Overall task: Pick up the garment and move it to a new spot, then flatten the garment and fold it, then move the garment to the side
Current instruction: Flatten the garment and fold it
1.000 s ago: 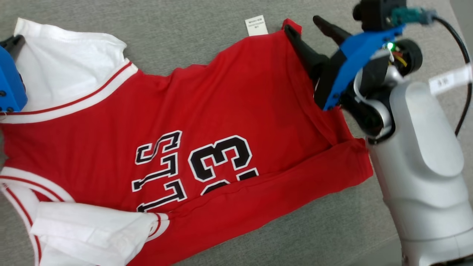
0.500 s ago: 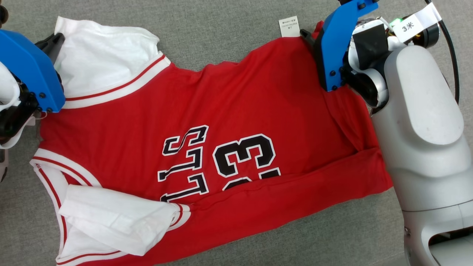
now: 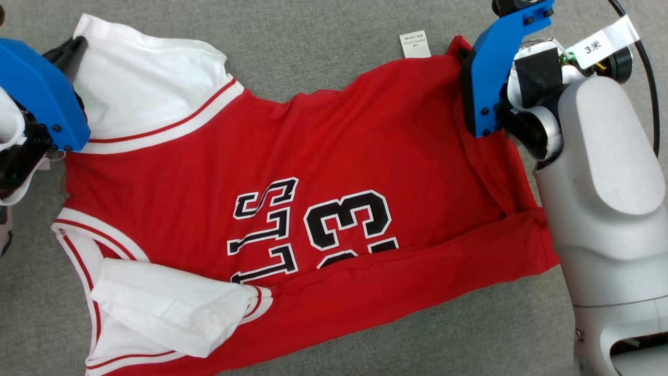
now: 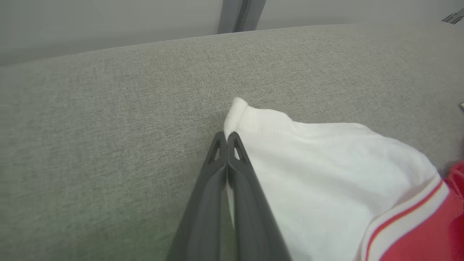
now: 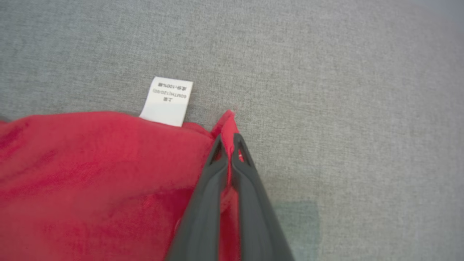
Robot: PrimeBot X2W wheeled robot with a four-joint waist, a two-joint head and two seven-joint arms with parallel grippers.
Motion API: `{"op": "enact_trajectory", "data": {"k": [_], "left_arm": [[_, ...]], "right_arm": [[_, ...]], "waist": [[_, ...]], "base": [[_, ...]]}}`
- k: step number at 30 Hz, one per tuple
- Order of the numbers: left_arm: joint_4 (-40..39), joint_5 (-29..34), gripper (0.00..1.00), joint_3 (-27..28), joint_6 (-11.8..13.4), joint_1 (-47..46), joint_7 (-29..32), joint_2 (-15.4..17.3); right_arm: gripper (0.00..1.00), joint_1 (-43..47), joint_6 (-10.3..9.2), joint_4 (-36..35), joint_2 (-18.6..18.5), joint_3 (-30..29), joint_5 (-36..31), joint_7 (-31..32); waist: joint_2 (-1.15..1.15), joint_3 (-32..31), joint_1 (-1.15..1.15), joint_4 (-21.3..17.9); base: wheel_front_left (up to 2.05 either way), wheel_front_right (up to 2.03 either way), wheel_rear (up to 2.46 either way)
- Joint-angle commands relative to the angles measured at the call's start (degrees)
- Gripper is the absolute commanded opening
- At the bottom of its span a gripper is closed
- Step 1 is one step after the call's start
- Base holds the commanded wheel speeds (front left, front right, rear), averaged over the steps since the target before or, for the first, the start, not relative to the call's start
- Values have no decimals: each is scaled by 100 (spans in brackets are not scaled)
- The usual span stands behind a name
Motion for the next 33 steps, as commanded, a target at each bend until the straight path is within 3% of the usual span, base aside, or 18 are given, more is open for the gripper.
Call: {"op": "enact_trajectory", "data": {"k": [1,10,17,25,33], "left_arm": [[24,-36,0,73,21,55,-100,-13],[53,-165,0,458,15,393,-1272,-323],[34,-409,0,740,-138,1099,-2559,-868],[-29,-431,0,695,-445,2021,-3708,-1373],[-377,-309,0,641,-500,2787,-4374,-1582]], "right_arm": [[0,73,1,-49,-5,-37,36,-59],[0,352,1,-207,4,-696,494,-775],[0,965,1,-416,-94,-1266,885,-1355],[0,1803,1,-589,-353,-1626,998,-1526],[0,2440,1,-584,-458,-1851,1084,-1656]], "waist": [[0,-3,0,20],[0,-194,0,247],[0,-616,0,542],[0,-1111,0,927],[0,-1507,0,1301]], "base": [[0,0,0],[0,0,0],[0,0,0],[0,0,0],[0,0,0]]}}
